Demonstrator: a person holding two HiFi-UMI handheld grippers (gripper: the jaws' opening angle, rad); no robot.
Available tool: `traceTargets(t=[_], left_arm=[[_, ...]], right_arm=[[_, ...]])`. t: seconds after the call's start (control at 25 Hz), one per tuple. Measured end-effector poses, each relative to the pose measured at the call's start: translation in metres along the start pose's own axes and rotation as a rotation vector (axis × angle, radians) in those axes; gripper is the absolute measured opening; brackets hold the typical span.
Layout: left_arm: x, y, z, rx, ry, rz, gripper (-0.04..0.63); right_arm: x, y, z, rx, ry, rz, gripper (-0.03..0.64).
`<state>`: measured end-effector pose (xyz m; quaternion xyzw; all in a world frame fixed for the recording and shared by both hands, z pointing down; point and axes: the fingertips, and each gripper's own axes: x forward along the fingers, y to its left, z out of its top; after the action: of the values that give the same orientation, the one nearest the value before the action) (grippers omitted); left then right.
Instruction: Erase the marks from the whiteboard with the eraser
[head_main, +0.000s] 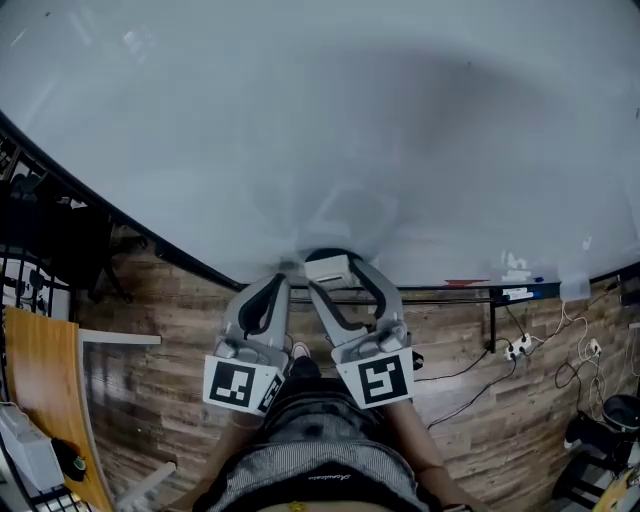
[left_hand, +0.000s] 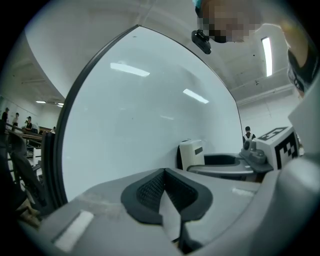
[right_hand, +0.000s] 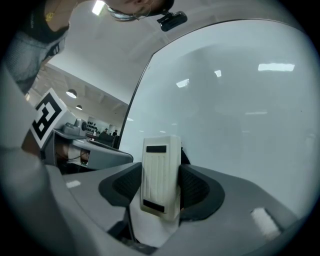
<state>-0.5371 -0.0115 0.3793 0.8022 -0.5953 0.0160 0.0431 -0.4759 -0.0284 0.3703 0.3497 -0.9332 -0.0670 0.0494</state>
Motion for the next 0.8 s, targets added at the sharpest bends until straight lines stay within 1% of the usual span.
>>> traceTargets(t=[0.52, 0.64, 0.8], left_arm=[[0.062, -0.108, 0.001, 0.006, -0.005, -0.017, 0.003], [0.067, -0.128, 0.0, 0.007, -0.006, -0.008, 0.003], [0.072, -0.15, -0.007, -0.02, -0.005, 0.019, 0.003]], right_arm=[[-0.078, -0.104, -0.022, 0.004, 0.01, -0.04, 0.242], [-0.093, -0.121, -0.025, 0.002, 0.015, -0.034, 0.242], [-0.102, -0.131, -0.031, 0.007, 0.014, 0.001, 0.242]])
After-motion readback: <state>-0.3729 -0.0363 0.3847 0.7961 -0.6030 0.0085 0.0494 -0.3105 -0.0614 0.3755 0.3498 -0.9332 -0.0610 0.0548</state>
